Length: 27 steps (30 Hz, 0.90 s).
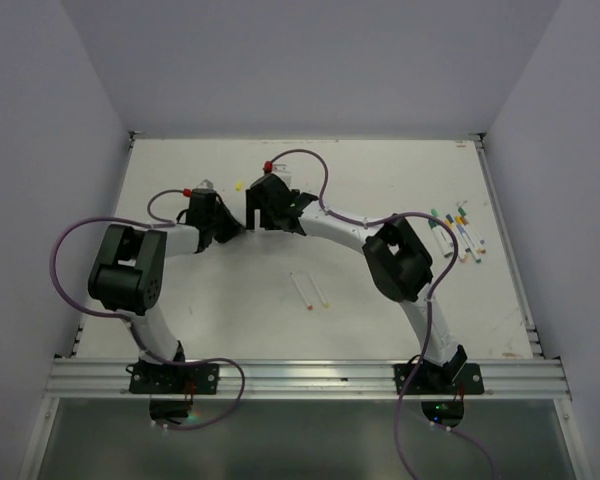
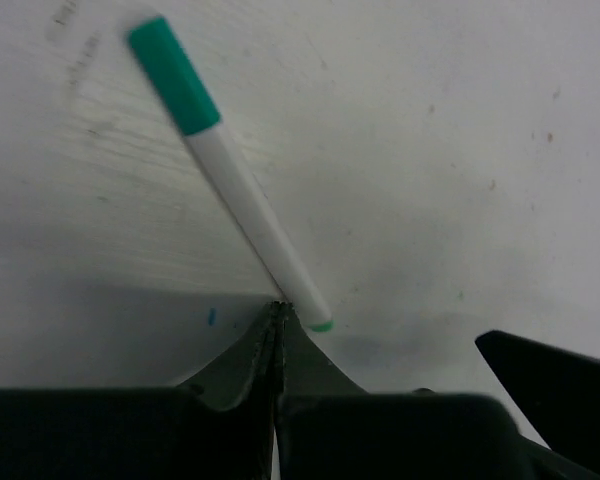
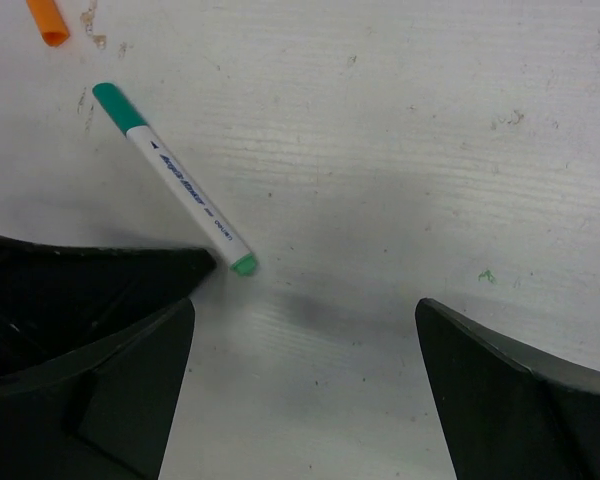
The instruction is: Open the pen caps
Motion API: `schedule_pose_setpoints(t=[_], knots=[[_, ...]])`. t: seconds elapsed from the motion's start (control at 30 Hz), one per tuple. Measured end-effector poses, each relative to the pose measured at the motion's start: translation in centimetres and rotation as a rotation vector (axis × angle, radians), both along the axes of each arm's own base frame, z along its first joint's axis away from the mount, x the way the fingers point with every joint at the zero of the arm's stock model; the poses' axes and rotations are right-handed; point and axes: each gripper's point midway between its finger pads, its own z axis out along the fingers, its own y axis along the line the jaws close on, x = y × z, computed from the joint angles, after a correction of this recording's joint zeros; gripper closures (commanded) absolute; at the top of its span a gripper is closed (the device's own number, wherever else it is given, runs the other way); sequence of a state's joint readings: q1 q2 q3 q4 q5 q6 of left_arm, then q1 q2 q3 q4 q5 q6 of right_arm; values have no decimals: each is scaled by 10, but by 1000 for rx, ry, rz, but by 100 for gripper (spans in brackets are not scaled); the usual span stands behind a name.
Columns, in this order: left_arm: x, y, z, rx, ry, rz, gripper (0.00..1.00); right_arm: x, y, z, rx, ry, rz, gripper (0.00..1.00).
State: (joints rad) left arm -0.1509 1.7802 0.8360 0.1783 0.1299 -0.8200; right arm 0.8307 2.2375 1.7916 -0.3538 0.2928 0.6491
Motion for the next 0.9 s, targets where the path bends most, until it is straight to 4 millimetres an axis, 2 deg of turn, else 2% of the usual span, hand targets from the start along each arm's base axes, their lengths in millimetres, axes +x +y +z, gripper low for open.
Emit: schedule_pose_setpoints(t=[0.1,0.2,0.27,0.37,0.47,0.5,0.57,0.63,0.73,0.9], knots=[[-6,-25,2,-35,-2,-65,100,3,-2,-1,7,7,20,1],[-7,-25,2,-33,-4,-64,100,5,-3,-5,11,15,70,1],[-9,-13,5,-22,-10,-31,100,6,-6,-6,3,19,107,1],[-16,17,19,4,-31,70,100,10,-7,-2,-4,14,183,5],[-18,52,50,50,-95,209,100,23,0,12,-4,-29,264,14],[-17,61,63,63,-125,249,100,28,4,17,-1,-45,295,21],[-17,74,89,84,-192,316,100,38,15,25,6,-80,350,25],[-17,84,109,95,-243,366,100,46,26,28,-2,-102,402,34],[-19,96,120,113,-267,416,100,47,35,15,-23,-101,462,37],[-23,102,121,123,-261,433,96,31,37,-28,-109,-42,542,37]])
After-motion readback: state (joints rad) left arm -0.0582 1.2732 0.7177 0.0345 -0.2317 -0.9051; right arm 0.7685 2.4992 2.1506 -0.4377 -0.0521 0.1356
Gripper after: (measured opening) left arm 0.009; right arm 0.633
